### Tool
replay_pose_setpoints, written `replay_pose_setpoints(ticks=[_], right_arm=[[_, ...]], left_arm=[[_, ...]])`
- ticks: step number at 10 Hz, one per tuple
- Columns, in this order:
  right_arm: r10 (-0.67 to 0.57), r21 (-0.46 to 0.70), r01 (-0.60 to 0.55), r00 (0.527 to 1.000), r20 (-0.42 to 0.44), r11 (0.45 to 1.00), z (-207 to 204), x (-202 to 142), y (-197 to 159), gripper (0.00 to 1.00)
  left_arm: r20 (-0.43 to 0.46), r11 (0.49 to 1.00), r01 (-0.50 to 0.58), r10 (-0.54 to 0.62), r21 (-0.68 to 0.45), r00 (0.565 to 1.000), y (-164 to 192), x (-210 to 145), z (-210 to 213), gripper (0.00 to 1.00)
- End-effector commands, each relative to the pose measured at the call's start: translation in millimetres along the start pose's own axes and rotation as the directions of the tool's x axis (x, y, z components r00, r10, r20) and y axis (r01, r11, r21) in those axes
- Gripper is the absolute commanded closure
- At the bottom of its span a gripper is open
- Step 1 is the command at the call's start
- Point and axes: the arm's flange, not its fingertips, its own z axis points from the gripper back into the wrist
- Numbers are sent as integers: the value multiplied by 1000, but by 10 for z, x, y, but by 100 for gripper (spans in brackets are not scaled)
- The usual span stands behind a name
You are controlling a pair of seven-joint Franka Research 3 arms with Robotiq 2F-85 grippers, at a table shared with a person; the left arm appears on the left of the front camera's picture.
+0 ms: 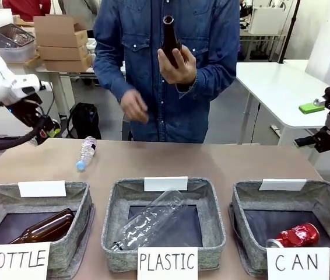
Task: Sort the can waste into the basket.
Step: Pick up the can waste from the table and place it in the right Fabric basket.
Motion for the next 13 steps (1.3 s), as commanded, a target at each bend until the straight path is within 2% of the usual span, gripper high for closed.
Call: replay_pose_setpoints(ticks=[1, 2, 4, 5, 6, 7, 9, 10, 11, 12, 13], right_arm=[[19, 3, -19, 1000, -6, 1000, 6, 6, 12, 0], [19, 3, -19, 1000, -6, 1000, 6, 6, 12, 0], [19, 3, -19, 1000, -6, 1000, 6, 6, 12, 0], [19, 3, -19, 1000, -6, 1000, 6, 6, 12, 0], [19, 3, -19, 1000, -6, 1000, 6, 6, 12, 0], [19, 3, -19, 1000, -6, 1000, 6, 6, 12, 0], [19, 3, -19, 1000, -6, 1000, 6, 6, 12, 0], [19, 3, -19, 1000, -6, 1000, 6, 6, 12, 0], [19, 3, -19, 1000, -6, 1000, 6, 6, 12, 0], [19, 3, -19, 1000, -6, 1000, 6, 6, 12, 0], [19, 3, -19, 1000, -6, 1000, 6, 6, 12, 0]], left_arm=[[61, 979, 173, -167, -105, 984, -884, -583, 1041, 100], [95, 968, 228, -219, -103, 971, -1236, -783, 1319, 100], [146, 940, 338, -341, 45, 929, -1750, -1237, 1686, 100], [160, 932, 337, -356, 135, 921, -1830, -1423, 1795, 100], [205, 940, 291, -325, 180, 923, -1734, -1541, 1854, 100], [142, 936, 352, -350, 18, 926, -1803, -1155, 1750, 100], [142, 936, 352, -350, 18, 926, -1803, -1155, 1750, 100], [166, 930, 359, -367, 74, 915, -1877, -1403, 1850, 59], [163, 921, 380, -389, 82, 907, -1816, -1366, 2115, 59], [107, 928, 331, -352, 169, 930, -1639, -1542, 2550, 59], [79, 938, 295, -313, 183, 946, -1501, -1871, 2937, 59]])
